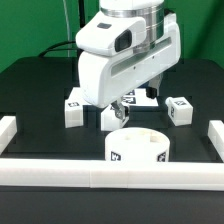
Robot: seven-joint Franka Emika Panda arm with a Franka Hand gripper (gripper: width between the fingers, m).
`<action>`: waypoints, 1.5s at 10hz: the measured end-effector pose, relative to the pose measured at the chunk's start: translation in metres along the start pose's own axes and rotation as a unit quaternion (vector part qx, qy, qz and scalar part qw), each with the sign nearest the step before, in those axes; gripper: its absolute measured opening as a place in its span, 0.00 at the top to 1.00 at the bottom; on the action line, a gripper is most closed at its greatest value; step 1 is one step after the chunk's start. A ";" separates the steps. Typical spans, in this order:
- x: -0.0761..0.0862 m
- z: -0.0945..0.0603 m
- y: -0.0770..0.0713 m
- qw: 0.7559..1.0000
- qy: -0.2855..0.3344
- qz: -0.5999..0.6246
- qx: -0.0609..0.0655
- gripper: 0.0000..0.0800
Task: Assemble stool
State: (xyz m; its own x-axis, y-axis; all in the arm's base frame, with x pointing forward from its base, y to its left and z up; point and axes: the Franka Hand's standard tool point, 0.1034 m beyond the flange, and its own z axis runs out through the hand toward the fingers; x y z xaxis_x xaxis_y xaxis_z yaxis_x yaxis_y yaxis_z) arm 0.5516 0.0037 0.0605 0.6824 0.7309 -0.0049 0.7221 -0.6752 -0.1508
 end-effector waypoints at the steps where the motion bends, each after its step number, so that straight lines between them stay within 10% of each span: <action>1: 0.003 0.002 0.004 1.000 0.009 -0.022 -0.011 0.19; 7: 0.007 0.005 0.009 0.998 0.016 -0.051 -0.023 0.19; 9: 0.012 0.013 0.013 0.992 0.027 -0.113 -0.045 0.19; 15: 0.017 0.035 0.013 0.991 0.028 -0.128 -0.041 0.19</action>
Offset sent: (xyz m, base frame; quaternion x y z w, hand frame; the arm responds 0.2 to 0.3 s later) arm 0.0000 0.0000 0.0000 0.0000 0.0000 0.0000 1.0000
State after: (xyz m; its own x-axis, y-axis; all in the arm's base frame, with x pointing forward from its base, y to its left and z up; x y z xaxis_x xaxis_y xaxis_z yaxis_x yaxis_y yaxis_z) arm 0.5686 0.0113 0.0242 0.4799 0.8739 0.0775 0.8772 -0.4764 -0.0598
